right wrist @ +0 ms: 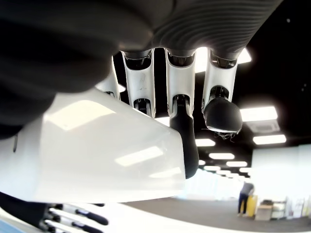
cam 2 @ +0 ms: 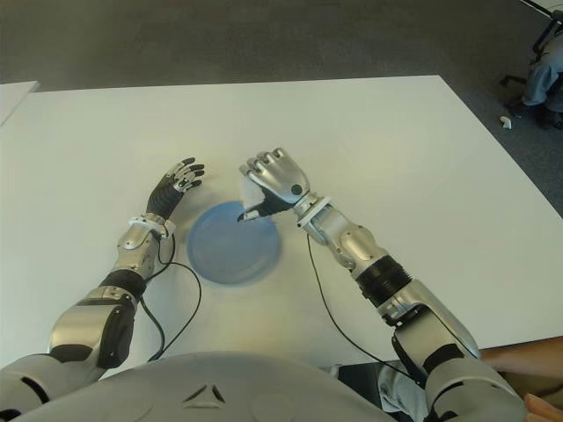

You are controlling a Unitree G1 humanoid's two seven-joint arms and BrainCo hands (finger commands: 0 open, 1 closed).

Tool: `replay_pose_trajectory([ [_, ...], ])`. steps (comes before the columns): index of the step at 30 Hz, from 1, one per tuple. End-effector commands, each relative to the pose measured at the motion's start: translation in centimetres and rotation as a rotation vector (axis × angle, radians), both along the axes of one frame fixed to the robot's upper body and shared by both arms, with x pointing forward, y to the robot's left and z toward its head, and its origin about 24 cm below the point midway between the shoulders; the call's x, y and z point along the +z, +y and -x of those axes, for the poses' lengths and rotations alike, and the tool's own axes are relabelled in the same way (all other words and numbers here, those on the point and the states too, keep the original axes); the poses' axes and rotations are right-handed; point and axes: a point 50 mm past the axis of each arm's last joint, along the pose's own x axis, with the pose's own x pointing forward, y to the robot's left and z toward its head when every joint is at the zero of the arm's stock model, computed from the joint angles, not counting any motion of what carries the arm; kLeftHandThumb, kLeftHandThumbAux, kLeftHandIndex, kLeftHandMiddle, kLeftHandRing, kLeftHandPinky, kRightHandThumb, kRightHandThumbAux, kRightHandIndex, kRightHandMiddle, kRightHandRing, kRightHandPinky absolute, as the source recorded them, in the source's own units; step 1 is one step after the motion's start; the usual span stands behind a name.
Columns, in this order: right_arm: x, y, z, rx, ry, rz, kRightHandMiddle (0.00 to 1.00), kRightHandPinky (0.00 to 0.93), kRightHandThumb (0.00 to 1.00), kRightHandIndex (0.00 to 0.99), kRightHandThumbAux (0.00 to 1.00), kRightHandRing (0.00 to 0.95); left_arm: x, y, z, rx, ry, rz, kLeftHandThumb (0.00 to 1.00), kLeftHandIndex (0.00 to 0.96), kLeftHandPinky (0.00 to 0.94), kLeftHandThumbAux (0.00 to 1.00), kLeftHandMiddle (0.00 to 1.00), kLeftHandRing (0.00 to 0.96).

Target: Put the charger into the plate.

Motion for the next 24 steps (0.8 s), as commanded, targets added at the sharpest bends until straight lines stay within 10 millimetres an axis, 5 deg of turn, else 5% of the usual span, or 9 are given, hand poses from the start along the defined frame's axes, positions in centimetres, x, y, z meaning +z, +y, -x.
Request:
replay_pose_trajectory([
  [1,-0.7,2.2,-0.1,0.046,0.079,-0.007,0.862,0.904,0.744,0.442,0.705,0.876,-5.6,-0.5,5.2,-0.011,0.332,0.011,0.0,0.155,0.155,0.498,0.211,0.176],
  [20,-0.9,3.8,-0.2,0.084,0.082,-0.096,0.845,0.882,0.739,0.442,0.706,0.858,-5.4,-0.4,5.5,-0.017,0.298,0.055,0.0,0.173,0.186,0.54,0.194,0.184],
  [24,-1.0,3.8,0.0,0.099,0.095,-0.138,0.814,0.795,0.729,0.441,0.706,0.808,-5.5,-0.4,5.6,-0.018,0.299,0.053,0.0,0.161,0.181,0.537,0.192,0.187],
])
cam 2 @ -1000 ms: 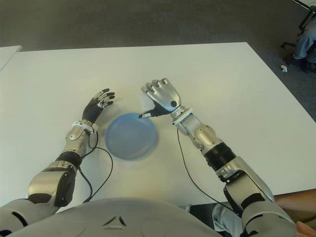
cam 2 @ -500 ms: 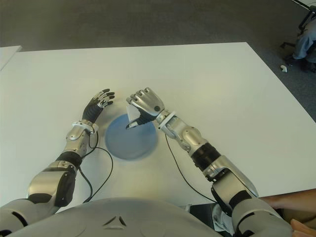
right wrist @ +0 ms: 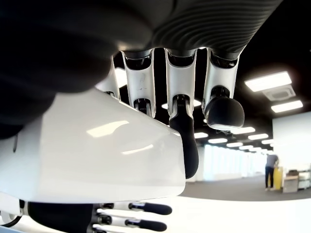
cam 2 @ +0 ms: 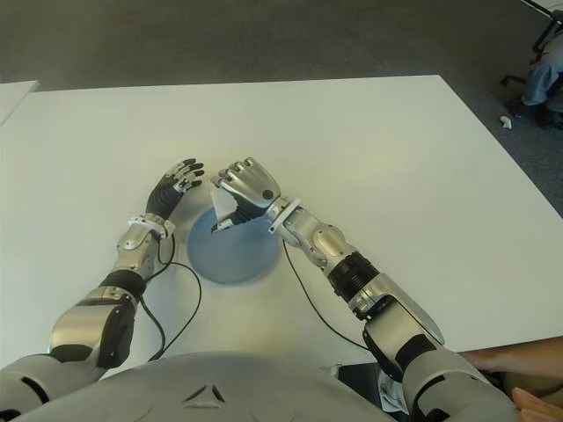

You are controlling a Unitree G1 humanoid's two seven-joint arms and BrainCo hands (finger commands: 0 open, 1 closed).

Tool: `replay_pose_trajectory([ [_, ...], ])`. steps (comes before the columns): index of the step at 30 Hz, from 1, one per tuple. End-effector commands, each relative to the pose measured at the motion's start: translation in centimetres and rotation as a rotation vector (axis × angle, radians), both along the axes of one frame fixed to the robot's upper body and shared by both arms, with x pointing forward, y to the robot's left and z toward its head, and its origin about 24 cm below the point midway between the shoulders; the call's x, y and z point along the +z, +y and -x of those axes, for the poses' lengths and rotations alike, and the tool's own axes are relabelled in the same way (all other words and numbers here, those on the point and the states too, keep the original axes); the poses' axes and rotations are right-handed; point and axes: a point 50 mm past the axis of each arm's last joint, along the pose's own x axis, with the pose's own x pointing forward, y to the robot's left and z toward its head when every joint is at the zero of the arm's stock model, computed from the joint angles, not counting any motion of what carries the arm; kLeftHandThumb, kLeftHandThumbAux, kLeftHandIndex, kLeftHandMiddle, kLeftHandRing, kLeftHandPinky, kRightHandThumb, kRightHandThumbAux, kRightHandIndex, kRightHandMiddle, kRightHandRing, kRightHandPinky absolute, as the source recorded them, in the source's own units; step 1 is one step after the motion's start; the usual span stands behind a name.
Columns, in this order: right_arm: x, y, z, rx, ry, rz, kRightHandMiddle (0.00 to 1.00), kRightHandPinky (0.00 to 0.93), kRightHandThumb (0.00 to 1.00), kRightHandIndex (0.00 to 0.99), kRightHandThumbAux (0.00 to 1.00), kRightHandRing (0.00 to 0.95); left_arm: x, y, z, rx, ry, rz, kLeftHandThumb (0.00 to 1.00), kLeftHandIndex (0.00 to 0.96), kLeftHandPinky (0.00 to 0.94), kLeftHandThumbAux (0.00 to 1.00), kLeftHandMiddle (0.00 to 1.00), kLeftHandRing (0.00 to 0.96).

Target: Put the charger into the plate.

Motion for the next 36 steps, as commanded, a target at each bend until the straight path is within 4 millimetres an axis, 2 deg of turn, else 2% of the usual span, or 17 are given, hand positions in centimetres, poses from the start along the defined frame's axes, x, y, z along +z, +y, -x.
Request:
replay_pose_trajectory([
  [1,0.1,0.1,0.0,0.017,0.024,-0.067,0.773,0.723,0.719,0.436,0.707,0.754,-5.5,-0.4,5.5,-0.011,0.305,0.035,0.0,0.156,0.178,0.534,0.191,0.186],
  [2,0.0,0.1,0.0,0.023,0.042,-0.078,0.758,0.697,0.715,0.434,0.708,0.734,-5.5,-0.4,5.5,-0.011,0.304,0.032,0.0,0.154,0.176,0.533,0.19,0.185],
  [3,-0.1,0.1,0.1,0.027,0.055,-0.085,0.639,0.581,0.703,0.426,0.71,0.619,-5.5,-0.4,5.5,-0.011,0.304,0.029,0.0,0.15,0.182,0.53,0.191,0.186],
  [4,-0.2,0.0,0.1,0.031,0.072,-0.085,0.561,0.505,0.695,0.421,0.711,0.544,-5.5,-0.4,5.5,-0.01,0.302,0.026,0.0,0.148,0.185,0.528,0.191,0.187],
  [5,-0.2,0.0,0.1,0.034,0.084,-0.084,0.469,0.424,0.629,0.358,0.661,0.453,-5.5,-0.4,5.5,-0.01,0.301,0.023,0.0,0.148,0.186,0.525,0.191,0.187],
  [7,-0.3,-0.1,0.0,0.04,0.102,-0.077,0.214,0.195,0.458,0.18,0.531,0.203,-5.5,-0.4,5.5,-0.01,0.3,0.021,0.0,0.147,0.19,0.517,0.19,0.187],
  [8,-0.4,-0.1,0.0,0.045,0.115,-0.062,0.171,0.156,0.432,0.15,0.51,0.163,-5.5,-0.4,5.5,-0.013,0.3,0.02,0.0,0.147,0.191,0.516,0.19,0.187],
  [11,-0.6,-0.4,0.0,0.055,0.14,-0.034,0.044,0.04,0.362,0.039,0.346,0.042,-5.5,-0.5,5.5,-0.02,0.303,0.016,0.0,0.155,0.22,0.515,0.193,0.192],
  [20,-0.6,-0.9,0.1,0.067,0.176,0.03,0.001,0.001,0.345,0.001,0.196,0.001,-5.6,-0.5,5.3,-0.037,0.334,-0.015,0.0,0.179,0.275,0.532,0.22,0.234],
  [31,-0.9,-1.2,-0.2,0.067,0.195,0.059,0.0,0.0,0.336,0.0,0.14,0.0,-5.7,-0.4,5.2,-0.027,0.355,-0.01,0.0,0.174,0.267,0.532,0.237,0.253],
  [36,-0.1,-1.7,-0.3,0.066,0.204,0.016,0.0,0.0,0.332,0.0,0.129,0.0,-5.7,-0.4,5.1,-0.024,0.36,-0.011,0.0,0.17,0.265,0.528,0.236,0.249],
])
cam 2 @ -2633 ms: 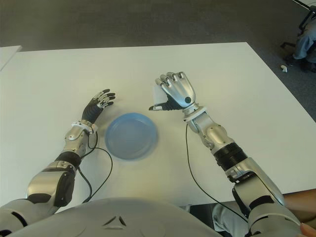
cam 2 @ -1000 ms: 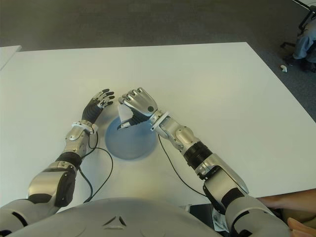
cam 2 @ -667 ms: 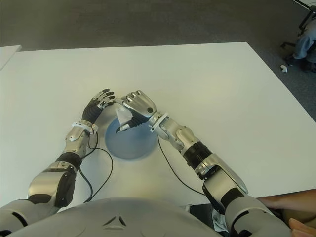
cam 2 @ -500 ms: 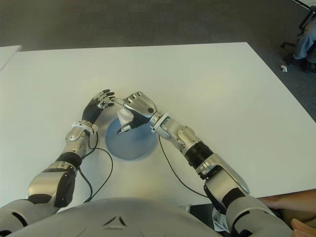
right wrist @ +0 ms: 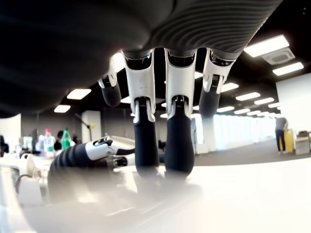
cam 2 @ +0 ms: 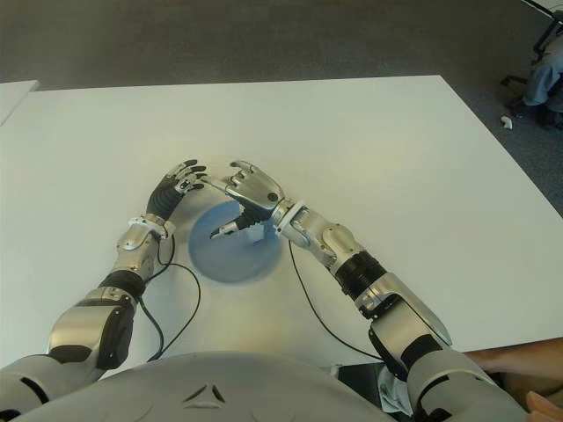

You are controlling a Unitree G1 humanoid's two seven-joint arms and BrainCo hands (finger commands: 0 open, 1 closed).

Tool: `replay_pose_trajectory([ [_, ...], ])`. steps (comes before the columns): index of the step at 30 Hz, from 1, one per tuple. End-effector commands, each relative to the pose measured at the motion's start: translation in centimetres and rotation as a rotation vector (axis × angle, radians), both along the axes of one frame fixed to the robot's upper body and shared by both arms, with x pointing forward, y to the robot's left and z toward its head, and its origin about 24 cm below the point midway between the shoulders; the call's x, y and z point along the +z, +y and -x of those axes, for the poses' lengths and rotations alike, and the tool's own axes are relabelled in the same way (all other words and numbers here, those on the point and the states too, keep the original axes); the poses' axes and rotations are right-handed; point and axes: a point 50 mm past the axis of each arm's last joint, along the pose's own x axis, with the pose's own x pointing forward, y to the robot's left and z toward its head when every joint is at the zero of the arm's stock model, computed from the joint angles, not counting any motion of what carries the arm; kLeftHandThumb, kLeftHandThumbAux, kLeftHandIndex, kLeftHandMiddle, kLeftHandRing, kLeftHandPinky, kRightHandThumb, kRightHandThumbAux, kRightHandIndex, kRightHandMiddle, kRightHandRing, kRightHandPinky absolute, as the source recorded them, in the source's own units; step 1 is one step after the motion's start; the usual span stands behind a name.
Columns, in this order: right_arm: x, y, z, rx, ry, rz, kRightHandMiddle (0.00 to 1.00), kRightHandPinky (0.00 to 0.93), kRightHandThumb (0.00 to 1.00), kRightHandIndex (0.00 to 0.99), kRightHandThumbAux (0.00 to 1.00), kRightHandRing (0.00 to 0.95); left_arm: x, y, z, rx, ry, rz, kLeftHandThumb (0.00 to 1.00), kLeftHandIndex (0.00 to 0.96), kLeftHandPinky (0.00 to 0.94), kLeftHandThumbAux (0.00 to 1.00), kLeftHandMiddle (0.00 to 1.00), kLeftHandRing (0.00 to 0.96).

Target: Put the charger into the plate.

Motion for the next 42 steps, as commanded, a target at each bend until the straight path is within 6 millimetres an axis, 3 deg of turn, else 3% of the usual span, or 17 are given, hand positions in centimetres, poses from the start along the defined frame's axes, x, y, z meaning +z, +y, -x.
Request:
replay_pose_trajectory([
  [1,1.0,-0.6,-0.4,-0.01,0.013,-0.039,0.0,0.0,0.333,0.0,0.127,0.0,-5.8,-0.3,5.2,-0.001,0.366,0.005,0.0,0.169,0.266,0.527,0.236,0.249],
  [8,2.4,-1.2,-0.8,-0.03,-0.004,-0.098,0.0,0.0,0.334,0.0,0.123,0.0,-5.7,-0.4,5.1,-0.002,0.355,0.001,0.0,0.168,0.28,0.522,0.247,0.256],
  [15,5.2,-2.8,-1.2,-0.075,-0.058,-0.21,0.0,0.0,0.306,0.0,0.137,0.0,-5.5,-0.5,5.2,-0.005,0.328,0.004,0.0,0.183,0.288,0.509,0.259,0.267],
  [25,6.8,-5.0,-1.7,-0.195,-0.11,-0.324,0.0,0.0,0.253,0.0,0.149,0.0,-5.7,-0.5,5.2,-0.002,0.34,0.018,0.0,0.204,0.275,0.497,0.286,0.272],
  [32,6.6,-7.4,-2.6,-0.33,-0.183,-0.402,0.0,0.0,0.216,0.0,0.188,0.0,-5.8,-0.5,5.2,0.002,0.354,0.036,0.0,0.198,0.246,0.479,0.297,0.27],
  [42,4.7,-9.9,-2.8,-0.516,-0.213,-0.678,0.0,0.0,0.122,0.0,0.33,0.0,-5.7,-0.4,5.3,-0.012,0.344,0.022,0.0,0.201,0.222,0.465,0.291,0.252],
])
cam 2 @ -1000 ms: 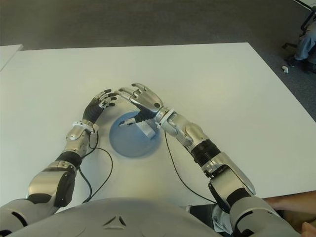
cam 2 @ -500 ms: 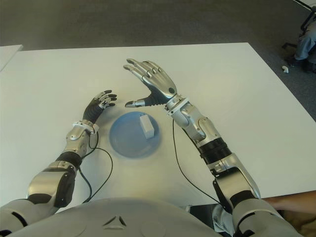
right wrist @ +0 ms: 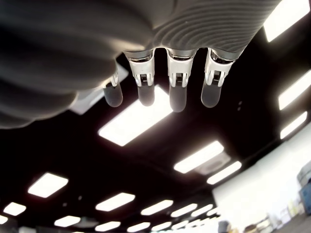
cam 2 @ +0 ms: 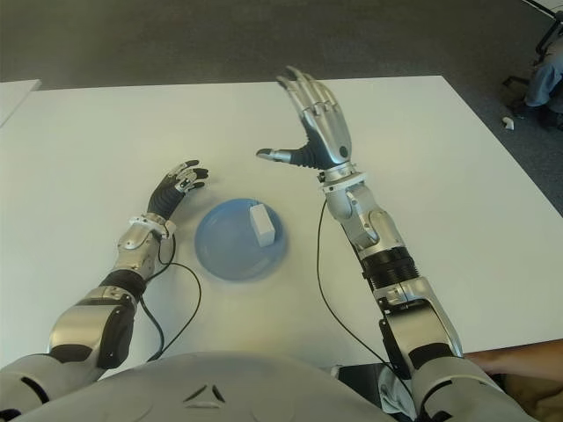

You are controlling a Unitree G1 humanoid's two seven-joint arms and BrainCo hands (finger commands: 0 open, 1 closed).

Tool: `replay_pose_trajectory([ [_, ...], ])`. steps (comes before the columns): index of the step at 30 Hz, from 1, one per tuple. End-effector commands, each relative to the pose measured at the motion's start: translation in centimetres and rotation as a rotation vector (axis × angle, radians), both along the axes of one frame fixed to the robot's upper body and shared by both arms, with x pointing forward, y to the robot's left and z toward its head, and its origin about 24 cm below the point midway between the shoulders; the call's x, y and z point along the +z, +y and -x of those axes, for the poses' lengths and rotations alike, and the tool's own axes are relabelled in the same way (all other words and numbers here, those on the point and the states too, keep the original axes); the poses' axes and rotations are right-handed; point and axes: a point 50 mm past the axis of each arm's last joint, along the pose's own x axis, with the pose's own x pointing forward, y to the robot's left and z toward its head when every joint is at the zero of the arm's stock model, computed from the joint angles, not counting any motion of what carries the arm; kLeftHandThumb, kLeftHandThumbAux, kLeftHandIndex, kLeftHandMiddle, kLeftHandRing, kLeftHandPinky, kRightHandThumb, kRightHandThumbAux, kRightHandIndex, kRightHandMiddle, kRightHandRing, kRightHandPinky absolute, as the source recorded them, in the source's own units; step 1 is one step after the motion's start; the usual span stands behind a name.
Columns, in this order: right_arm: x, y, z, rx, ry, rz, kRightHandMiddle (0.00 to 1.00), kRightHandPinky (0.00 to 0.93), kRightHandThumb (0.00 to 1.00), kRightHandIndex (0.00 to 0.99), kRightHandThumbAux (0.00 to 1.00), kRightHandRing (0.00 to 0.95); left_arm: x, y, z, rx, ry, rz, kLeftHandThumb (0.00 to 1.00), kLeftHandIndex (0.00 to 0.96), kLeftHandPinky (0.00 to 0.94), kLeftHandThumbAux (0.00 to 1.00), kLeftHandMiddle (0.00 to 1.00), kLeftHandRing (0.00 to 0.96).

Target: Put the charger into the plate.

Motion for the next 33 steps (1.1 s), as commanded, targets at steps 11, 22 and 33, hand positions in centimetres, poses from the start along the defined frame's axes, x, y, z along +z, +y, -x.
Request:
replay_pose_trajectory([
  [11,-5.9,-3.1,-0.2,-0.076,0.229,-0.389,0.0,0.0,0.067,0.0,0.466,0.0,-5.5,-0.5,5.1,-0.007,0.327,0.016,0.0,0.208,0.228,0.469,0.299,0.255],
  [22,-12.2,-2.7,2.4,-0.056,0.609,-0.695,0.0,0.0,0.072,0.0,0.598,0.0,-5.6,-0.3,5.2,0.011,0.329,0.003,0.0,0.192,0.233,0.47,0.27,0.245],
  [33,-16.8,0.0,3.8,-0.036,0.889,-0.84,0.0,0.0,0.073,0.0,0.747,0.0,-5.2,-1.0,4.6,0.105,0.288,0.01,0.0,0.082,0.07,0.495,0.094,0.087],
])
